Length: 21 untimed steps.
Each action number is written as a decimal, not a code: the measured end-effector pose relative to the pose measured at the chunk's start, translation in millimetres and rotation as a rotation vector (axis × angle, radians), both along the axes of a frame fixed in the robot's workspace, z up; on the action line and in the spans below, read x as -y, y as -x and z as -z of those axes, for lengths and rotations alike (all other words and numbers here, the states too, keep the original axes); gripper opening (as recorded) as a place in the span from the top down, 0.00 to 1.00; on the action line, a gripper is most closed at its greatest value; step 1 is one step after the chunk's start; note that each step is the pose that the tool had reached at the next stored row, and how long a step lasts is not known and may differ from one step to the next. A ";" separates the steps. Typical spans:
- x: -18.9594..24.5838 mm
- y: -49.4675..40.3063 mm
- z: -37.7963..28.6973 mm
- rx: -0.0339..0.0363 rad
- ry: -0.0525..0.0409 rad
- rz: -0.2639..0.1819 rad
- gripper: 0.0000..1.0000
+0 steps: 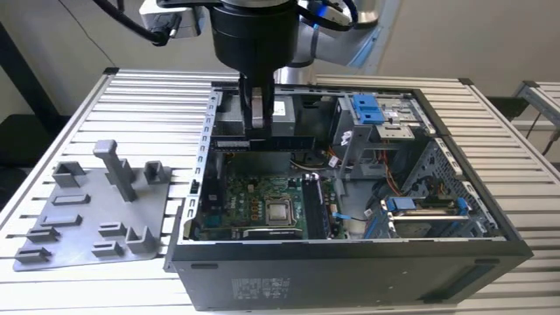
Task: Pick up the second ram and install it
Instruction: 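Pick up the second ram and move it above second insertion slot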
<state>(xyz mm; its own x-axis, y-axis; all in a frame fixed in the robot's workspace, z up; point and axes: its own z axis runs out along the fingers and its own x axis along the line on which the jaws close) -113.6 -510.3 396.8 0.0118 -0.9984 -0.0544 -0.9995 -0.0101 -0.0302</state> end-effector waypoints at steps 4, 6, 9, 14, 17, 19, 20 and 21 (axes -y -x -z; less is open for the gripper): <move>0.0 -13.6 0.2 -0.0005 0.0000 0.000 0.86; 0.0 -20.2 0.4 -0.0006 0.0000 0.000 0.86; -0.6 -28.3 1.3 -0.0006 0.0000 0.000 0.86; -1.4 -42.4 3.6 -0.0007 0.0001 0.000 0.86; -1.8 -54.1 5.0 -0.0007 0.0001 0.000 0.86; -2.0 -62.9 5.7 -0.0007 0.0001 0.000 0.86; -2.0 -67.2 6.0 -0.0007 0.0000 0.000 0.86; -2.1 -71.6 6.3 -0.0006 -0.0001 0.000 0.86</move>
